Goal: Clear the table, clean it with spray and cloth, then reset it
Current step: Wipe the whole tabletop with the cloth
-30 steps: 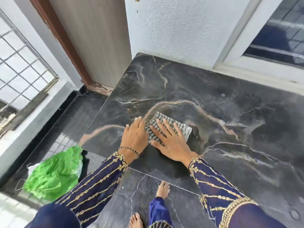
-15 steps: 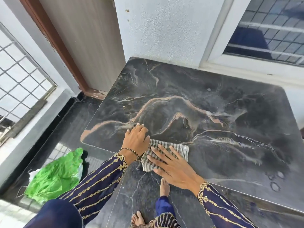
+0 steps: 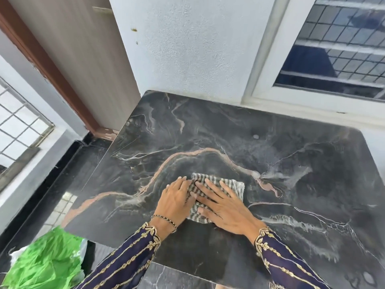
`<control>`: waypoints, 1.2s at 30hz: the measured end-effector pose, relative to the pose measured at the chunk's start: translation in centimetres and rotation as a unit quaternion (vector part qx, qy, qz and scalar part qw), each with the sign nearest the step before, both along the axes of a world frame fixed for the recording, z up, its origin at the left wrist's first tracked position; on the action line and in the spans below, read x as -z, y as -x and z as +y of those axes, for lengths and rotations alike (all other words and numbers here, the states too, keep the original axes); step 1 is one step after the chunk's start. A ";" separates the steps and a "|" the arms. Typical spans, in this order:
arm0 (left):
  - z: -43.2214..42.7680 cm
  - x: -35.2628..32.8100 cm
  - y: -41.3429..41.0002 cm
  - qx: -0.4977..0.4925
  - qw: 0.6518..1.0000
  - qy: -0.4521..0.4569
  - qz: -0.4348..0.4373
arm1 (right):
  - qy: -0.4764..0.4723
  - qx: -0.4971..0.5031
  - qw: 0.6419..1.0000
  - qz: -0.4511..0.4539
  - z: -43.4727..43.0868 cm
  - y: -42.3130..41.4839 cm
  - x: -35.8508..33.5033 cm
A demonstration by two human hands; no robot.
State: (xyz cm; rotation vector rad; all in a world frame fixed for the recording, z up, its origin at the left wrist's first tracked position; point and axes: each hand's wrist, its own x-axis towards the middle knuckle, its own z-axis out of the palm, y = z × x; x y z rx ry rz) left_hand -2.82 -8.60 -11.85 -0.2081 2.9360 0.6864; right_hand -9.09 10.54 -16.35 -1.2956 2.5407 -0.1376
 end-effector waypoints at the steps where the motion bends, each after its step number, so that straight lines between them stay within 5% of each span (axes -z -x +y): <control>1: 0.1 0.1 1.1 -0.001 1.000 -0.002 -0.003 | 0.001 0.007 1.000 -0.002 0.0 1.6 -0.1; 11: 0.2 -0.1 16.1 0.021 0.983 0.134 -0.126 | 0.013 0.049 0.999 -0.012 -2.0 19.0 -0.1; 20: 1.1 -1.8 24.5 -0.016 0.936 0.164 -0.311 | 0.012 0.073 0.997 -0.022 -4.4 29.9 0.3; 36: 1.8 -1.4 26.2 -0.049 0.906 0.171 -0.385 | 0.013 0.119 0.993 -0.010 -0.4 33.1 0.1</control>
